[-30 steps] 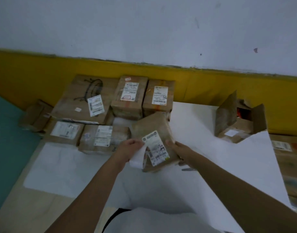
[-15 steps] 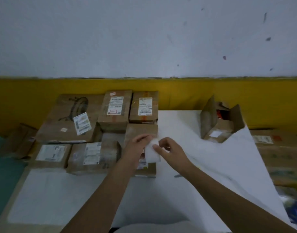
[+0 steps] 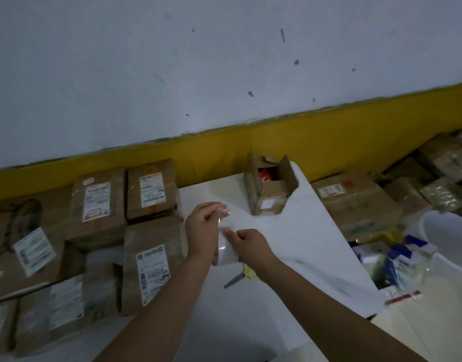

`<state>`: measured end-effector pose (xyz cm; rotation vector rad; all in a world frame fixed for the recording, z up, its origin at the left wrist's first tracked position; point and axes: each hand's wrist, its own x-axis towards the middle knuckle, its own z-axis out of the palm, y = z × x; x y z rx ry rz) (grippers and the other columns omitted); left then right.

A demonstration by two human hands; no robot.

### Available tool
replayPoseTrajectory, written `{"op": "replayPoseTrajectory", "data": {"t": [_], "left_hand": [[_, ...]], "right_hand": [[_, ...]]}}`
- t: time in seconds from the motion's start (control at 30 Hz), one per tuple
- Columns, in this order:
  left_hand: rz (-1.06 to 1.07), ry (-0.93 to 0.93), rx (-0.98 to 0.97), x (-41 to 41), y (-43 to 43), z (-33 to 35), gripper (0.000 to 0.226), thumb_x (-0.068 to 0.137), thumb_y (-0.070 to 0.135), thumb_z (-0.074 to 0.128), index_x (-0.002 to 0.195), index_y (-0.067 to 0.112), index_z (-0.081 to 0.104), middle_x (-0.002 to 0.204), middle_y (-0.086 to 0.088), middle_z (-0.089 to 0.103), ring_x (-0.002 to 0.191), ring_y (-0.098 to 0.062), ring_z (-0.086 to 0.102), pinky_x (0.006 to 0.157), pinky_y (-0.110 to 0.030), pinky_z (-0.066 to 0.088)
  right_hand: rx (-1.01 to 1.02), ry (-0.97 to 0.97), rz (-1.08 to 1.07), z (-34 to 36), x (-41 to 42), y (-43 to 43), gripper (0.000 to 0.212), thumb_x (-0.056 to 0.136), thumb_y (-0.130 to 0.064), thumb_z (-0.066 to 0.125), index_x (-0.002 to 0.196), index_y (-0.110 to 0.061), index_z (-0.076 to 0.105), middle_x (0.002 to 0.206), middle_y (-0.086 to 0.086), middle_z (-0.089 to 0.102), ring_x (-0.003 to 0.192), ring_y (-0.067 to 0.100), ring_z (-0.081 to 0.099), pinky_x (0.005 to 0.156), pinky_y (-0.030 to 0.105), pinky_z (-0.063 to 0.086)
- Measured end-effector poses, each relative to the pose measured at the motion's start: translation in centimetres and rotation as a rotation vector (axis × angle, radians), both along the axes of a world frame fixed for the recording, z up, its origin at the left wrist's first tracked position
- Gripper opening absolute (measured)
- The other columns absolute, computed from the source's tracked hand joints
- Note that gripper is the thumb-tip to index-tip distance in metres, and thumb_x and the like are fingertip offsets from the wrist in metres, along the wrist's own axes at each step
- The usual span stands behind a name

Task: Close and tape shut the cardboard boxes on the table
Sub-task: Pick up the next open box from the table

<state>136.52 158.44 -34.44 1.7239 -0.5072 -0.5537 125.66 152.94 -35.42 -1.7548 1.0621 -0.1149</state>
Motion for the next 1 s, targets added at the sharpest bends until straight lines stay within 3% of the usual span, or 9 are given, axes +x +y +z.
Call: {"op": "replayPoseTrajectory", "data": {"t": [0.07,0.17,0.27,0.33,0.47,0.6,0.77,0.87,1.0], "left_hand": [[-0.022,0.023,-0.043,-0.6,-1.0,-0.4,0.016,0.094,0.008,0.063,0.099,0.017,0.074,0.099,0.009,0.072,0.09,-0.007,0.07,0.075,-0.019,0.056],[-0.035,0.13,-0.082,0.7,-2.4,-0.8,0.014,0.093,0.007,0.064,0.104,0.006,0.072,0.099,0.0,0.074,0.09,-0.011,0.072,0.076,-0.021,0.057],[-0.052,0.205,-0.12,2.4,-3.6,-0.8,0.019,0.093,0.009,0.065,0.109,0.001,0.071,0.103,-0.008,0.074,0.096,-0.019,0.072,0.081,-0.027,0.057],[-0.075,0.204,-0.125,2.8,-4.2,-0.7,0.019,0.093,0.009,0.064,0.111,0.004,0.071,0.106,-0.006,0.074,0.1,-0.017,0.071,0.084,-0.027,0.057],[-0.093,0.22,-0.147,3.7,-5.0,-0.6,0.018,0.093,0.008,0.063,0.109,0.008,0.071,0.112,-0.006,0.072,0.105,-0.018,0.068,0.083,-0.021,0.055],[-0.126,0.251,-0.142,5.0,-4.5,0.1,0.018,0.093,0.01,0.065,0.109,0.009,0.072,0.113,-0.011,0.072,0.106,-0.022,0.069,0.09,-0.027,0.055],[-0.119,0.386,-0.186,5.9,-2.8,2.2,0.025,0.095,0.008,0.06,0.116,-0.002,0.066,0.11,-0.014,0.072,0.098,-0.026,0.072,0.085,-0.027,0.058],[-0.15,0.441,-0.154,6.6,-1.1,2.8,0.023,0.097,0.013,0.058,0.116,0.004,0.067,0.112,-0.01,0.072,0.101,-0.026,0.071,0.089,-0.033,0.057],[-0.164,0.505,-0.117,7.5,1.5,2.9,0.018,0.095,0.008,0.058,0.108,0.005,0.07,0.114,-0.007,0.072,0.099,-0.03,0.071,0.089,-0.038,0.058]], "right_hand": [[0.014,0.031,-0.034,-0.7,-0.4,-1.0,0.053,0.096,-0.05,0.052,0.068,-0.006,0.062,0.068,0.01,0.059,0.069,0.023,0.061,0.076,0.044,0.057],[-0.025,0.04,-0.097,-0.5,-0.9,-4.0,0.055,0.098,-0.052,0.048,0.067,-0.007,0.057,0.067,0.009,0.059,0.066,0.021,0.059,0.071,0.038,0.052],[-0.252,0.101,-0.225,-0.4,-0.5,-8.9,0.043,0.098,-0.047,0.05,0.092,-0.008,0.065,0.089,0.009,0.068,0.081,0.023,0.062,0.071,0.034,0.045],[-0.39,0.127,-0.263,-0.5,0.8,-12.0,0.038,0.094,-0.046,0.057,0.109,-0.01,0.06,0.102,0.007,0.062,0.09,0.025,0.06,0.07,0.033,0.044],[-0.448,0.249,-0.201,-2.2,3.6,-16.4,0.044,0.089,-0.05,0.061,0.109,-0.012,0.05,0.099,0.003,0.051,0.088,0.024,0.053,0.066,0.034,0.041],[-0.424,0.347,-0.06,-4.4,4.8,-17.6,0.014,0.094,-0.028,0.053,0.085,-0.018,0.057,0.077,0.001,0.058,0.082,0.027,0.064,0.06,0.032,0.044],[-0.438,0.277,0.131,-4.4,4.8,-13.9,0.019,0.095,-0.032,0.051,0.091,-0.019,0.063,0.082,-0.003,0.063,0.081,0.024,0.063,0.06,0.028,0.042],[-0.647,0.281,0.393,-4.0,2.5,-11.4,0.021,0.096,-0.035,0.052,0.101,-0.022,0.068,0.092,0.0,0.068,0.085,0.022,0.065,0.064,0.027,0.043],[-0.84,0.365,0.694,-4.9,-1.0,-10.9,0.028,0.096,-0.036,0.048,0.099,-0.021,0.072,0.096,-0.001,0.072,0.089,0.021,0.067,0.068,0.028,0.049]]}}
